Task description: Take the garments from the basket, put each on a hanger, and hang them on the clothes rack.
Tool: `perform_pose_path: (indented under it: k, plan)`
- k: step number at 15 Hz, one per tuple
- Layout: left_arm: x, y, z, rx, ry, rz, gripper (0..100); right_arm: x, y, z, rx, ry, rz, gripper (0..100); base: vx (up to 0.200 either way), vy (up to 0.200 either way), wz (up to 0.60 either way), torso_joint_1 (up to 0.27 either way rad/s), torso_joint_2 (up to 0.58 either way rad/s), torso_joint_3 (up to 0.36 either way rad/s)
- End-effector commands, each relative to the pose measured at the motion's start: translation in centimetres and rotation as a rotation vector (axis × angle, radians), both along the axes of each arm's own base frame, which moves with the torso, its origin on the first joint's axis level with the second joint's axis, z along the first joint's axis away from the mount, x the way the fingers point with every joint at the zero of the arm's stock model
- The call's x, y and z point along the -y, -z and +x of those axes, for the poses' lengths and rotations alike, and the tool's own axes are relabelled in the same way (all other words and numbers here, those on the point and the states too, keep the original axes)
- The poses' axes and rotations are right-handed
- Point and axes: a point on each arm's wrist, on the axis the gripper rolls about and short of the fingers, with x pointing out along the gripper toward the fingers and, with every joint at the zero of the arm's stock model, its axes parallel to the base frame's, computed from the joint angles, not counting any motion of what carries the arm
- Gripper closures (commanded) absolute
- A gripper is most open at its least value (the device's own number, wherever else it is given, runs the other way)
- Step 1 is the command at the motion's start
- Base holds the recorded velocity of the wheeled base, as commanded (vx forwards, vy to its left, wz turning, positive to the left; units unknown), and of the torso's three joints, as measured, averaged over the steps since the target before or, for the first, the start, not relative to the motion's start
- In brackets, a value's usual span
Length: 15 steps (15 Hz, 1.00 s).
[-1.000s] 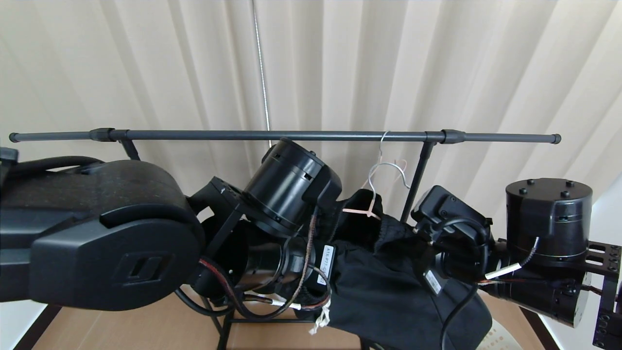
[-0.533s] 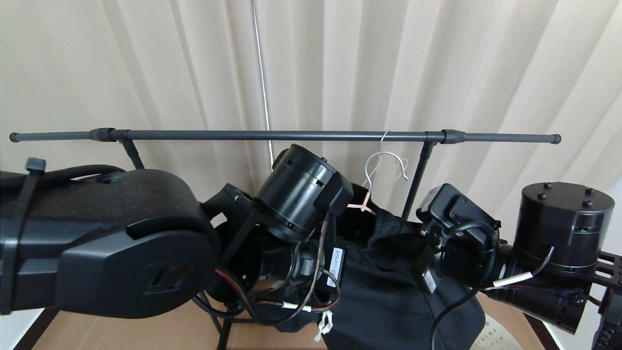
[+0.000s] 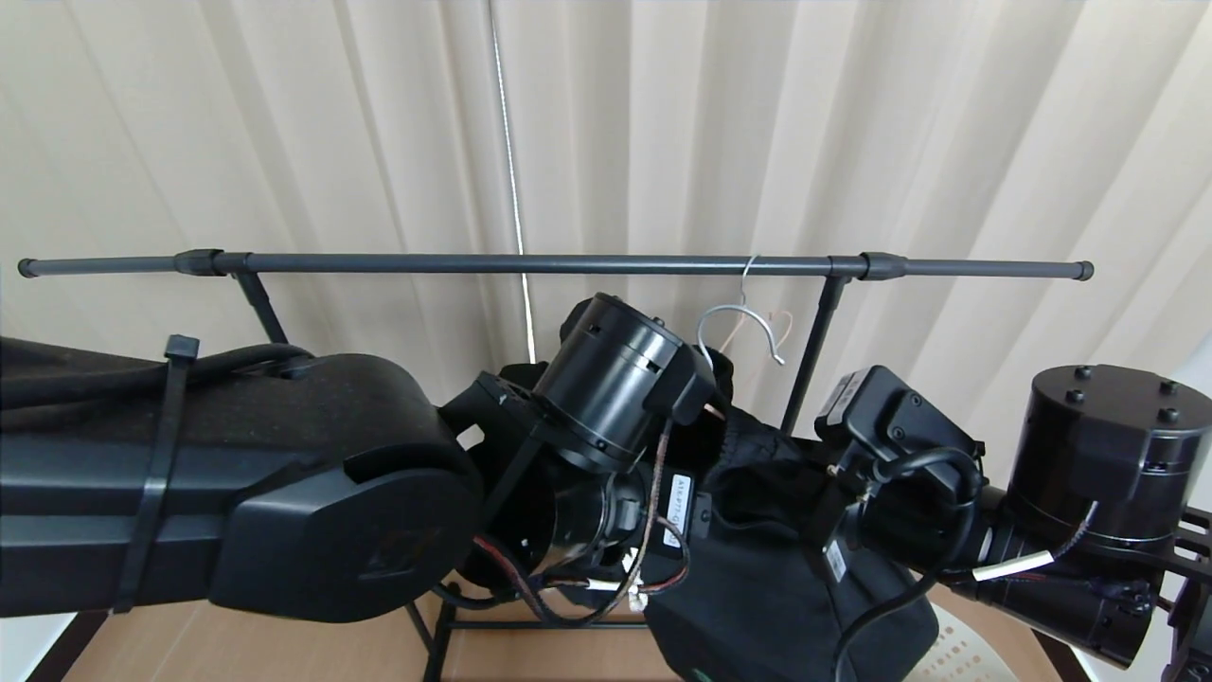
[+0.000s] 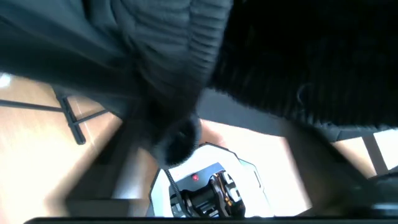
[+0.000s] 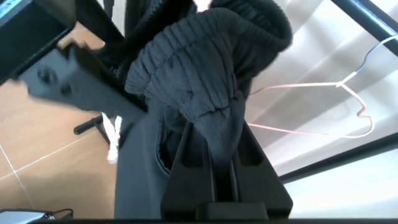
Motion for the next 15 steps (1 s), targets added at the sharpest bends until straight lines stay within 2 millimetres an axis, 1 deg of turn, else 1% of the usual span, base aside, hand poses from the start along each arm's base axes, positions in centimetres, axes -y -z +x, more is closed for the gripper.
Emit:
perform_pose_path:
  k: [1, 3, 6, 8, 11, 12, 15]
  plan:
    - [0.0, -0.7, -1.0, 0.013, 0.020, -0.011, 0, -0.1, 0.2, 0.1, -0.006, -0.004, -0.004, 100, 0.000, 0.000, 0.00, 0.000, 0.00, 0.000]
    - [-0.7, -1.5, -2.3, 0.024, 0.041, -0.020, 0, -0.2, 0.3, 0.2, -0.010, -0.004, -0.007, 100, 0.000, 0.000, 0.00, 0.000, 0.00, 0.000]
    - [-3.1, -2.7, -4.0, 0.045, 0.056, -0.029, 0, -0.1, 0.3, 0.3, -0.011, -0.002, -0.006, 100, 0.000, 0.000, 0.00, 0.000, 0.00, 0.000]
    - [-4.8, -3.0, -5.0, 0.078, 0.095, 0.008, 0, 0.0, 0.4, 0.4, -0.014, 0.003, -0.005, 100, 0.000, 0.000, 0.00, 0.000, 0.00, 0.000]
    - [-6.6, -3.7, -6.1, 0.141, 0.136, 0.020, 0, 0.1, 0.5, 0.5, -0.024, -0.024, -0.003, 100, 0.000, 0.000, 0.00, 0.000, 0.00, 0.000]
    - [-8.2, -4.4, -6.3, 0.187, 0.146, 0.045, 0, 0.2, 0.6, 0.5, -0.027, -0.026, -0.003, 100, 0.000, 0.000, 0.00, 0.000, 0.00, 0.000]
    - [-11.4, -6.3, -6.9, 0.305, 0.163, 0.086, 0, 0.4, 1.1, 0.0, -0.056, -0.114, 0.003, 100, 0.000, 0.000, 0.00, 0.000, 0.00, 0.000]
